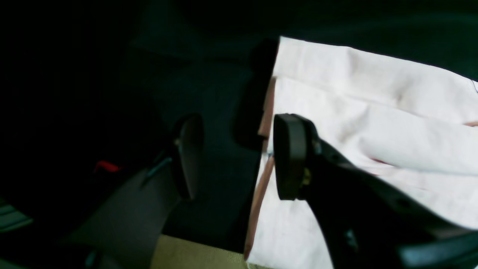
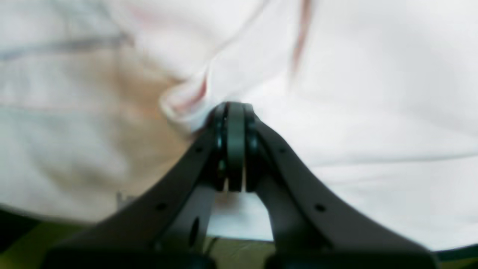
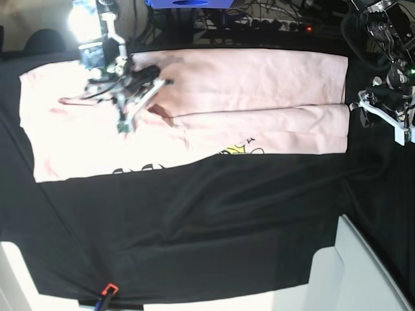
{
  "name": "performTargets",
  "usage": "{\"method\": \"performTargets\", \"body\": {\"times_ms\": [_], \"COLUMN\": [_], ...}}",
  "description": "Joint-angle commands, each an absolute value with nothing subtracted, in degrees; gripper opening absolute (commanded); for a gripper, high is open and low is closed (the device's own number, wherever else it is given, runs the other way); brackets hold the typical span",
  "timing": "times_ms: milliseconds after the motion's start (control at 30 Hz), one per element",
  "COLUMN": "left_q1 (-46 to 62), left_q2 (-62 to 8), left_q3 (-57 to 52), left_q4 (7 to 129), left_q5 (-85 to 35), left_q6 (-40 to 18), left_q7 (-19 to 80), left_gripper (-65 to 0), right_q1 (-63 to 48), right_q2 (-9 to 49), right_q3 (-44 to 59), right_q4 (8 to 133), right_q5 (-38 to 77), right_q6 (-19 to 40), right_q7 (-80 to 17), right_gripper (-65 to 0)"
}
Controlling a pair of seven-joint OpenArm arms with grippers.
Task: Fold the T-shirt properly
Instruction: 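Hold the shirt with the right gripper and grasp the hem edge with the left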
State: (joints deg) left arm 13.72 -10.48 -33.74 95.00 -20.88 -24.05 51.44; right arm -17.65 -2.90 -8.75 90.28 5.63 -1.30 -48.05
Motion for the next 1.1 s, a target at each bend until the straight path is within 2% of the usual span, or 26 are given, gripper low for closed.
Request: {"method": "performTargets", "body": {"times_ms": [0, 133, 267, 467, 633, 733, 833, 933, 1067], "left_q1": [13.49, 13.14, 13.05, 14.81, 14.99, 14.81, 14.64, 13.23, 10.42], "left_q2": [-11.30, -11.12, -11.12, -14.46, -17.98, -18.95, -19.03, -18.51, -17.89], "left_q3": [-33.98, -33.98, -33.98, -34.33, -34.07, -34.15, -34.07, -34.07, -34.42], "left_q4": [96.13, 96.22, 96.48, 92.09, 84.35, 80.48, 78.29, 76.00, 67.21], "left_q5": [-21.41, -21.49, -23.69, -37.41, -46.55, -50.07, -48.40, -44.79, -42.33], "left_q6": [-23.87, -23.87, -23.87, -23.87, -24.40, -31.78, -39.25, -40.00, -40.00], "left_q7": [50.42, 50.42, 50.51, 50.51, 50.42, 50.42, 50.33, 50.24, 47.78], "left_gripper": [-34.9, -34.6, -33.4, -19.0, -6.4, -0.2, 0.0, 0.0, 0.0], "right_q1": [-17.36, -17.36, -18.95, -23.96, -26.33, -26.59, -26.59, -26.59, -26.68], "right_q2": [-2.86, -2.77, -2.77, -2.77, -1.10, -0.04, 0.66, 0.66, 0.66], "right_q3": [-8.84, -8.48, -8.40, -8.92, -9.27, -11.21, -11.82, -11.74, -11.74], "right_q4": [89.54, 86.02, 91.21, 105.71, 110.37, 110.37, 110.29, 110.29, 110.20], "right_q5": [6.02, 6.11, 6.11, 6.11, 6.02, 6.02, 6.02, 6.02, 6.02], "right_q6": [-1.27, -1.27, -1.27, -1.27, -1.10, -1.10, -1.10, -1.10, -1.10], "right_q7": [-46.20, -44.00, -44.18, -44.18, -44.70, -44.79, -44.79, -44.79, -44.79], "right_gripper": [-65.0, -65.0, -65.0, -65.0, -65.0, -65.0, -65.0, -65.0, -65.0]}}
